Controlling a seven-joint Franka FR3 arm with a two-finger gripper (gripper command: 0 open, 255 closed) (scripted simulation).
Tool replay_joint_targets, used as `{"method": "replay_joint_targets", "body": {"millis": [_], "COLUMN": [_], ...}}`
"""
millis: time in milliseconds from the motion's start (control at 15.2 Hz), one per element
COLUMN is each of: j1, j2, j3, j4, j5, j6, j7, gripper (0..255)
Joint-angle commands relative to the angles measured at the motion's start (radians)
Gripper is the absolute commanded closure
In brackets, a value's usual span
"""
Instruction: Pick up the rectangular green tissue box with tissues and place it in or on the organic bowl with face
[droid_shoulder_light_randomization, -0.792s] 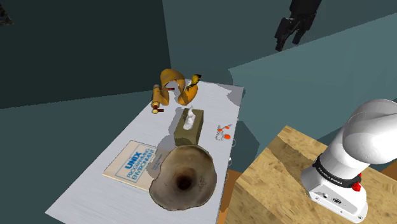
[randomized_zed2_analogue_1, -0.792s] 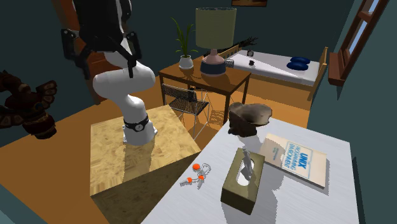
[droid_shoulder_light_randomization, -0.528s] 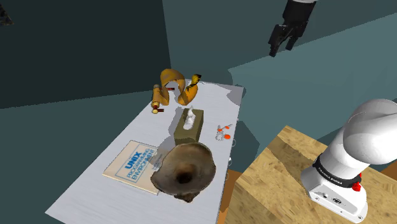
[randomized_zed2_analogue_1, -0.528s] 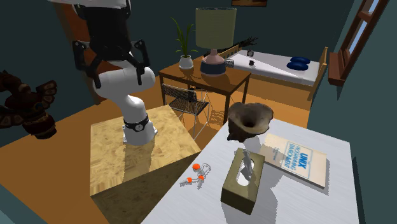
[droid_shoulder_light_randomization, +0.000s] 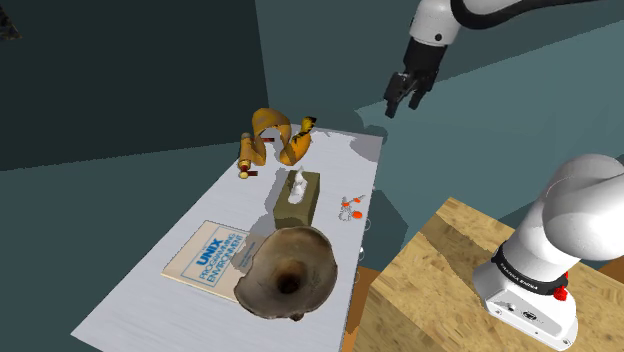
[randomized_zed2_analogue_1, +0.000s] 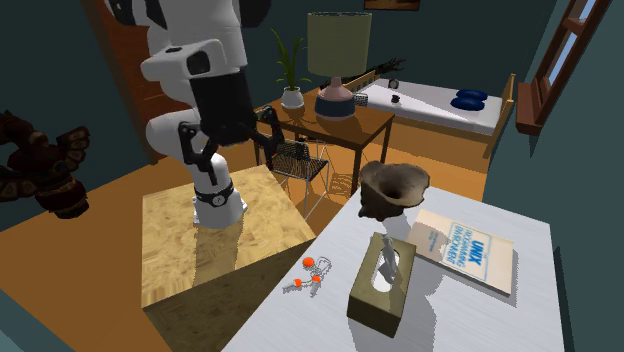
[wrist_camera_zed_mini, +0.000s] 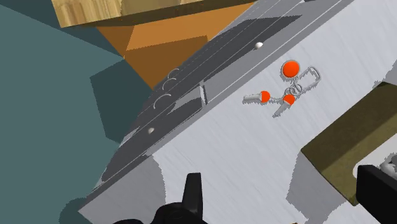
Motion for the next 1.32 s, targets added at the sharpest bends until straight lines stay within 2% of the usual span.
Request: {"method": "replay_joint_targets", "body": {"millis": [0,660,1254], "j1": [0.022,0.146,0.264], "j2": [0.037,0.277,0.538], "j3": [0.005,0.033,0.062], "j4": [-0.016,-0.035,0.058], "j5": [0.033,0.215,0.424], "j6": [0.061,0.356,0.564], "j7": [-0.001,-0.047,-0.157], "gripper": [0,0,0]}}
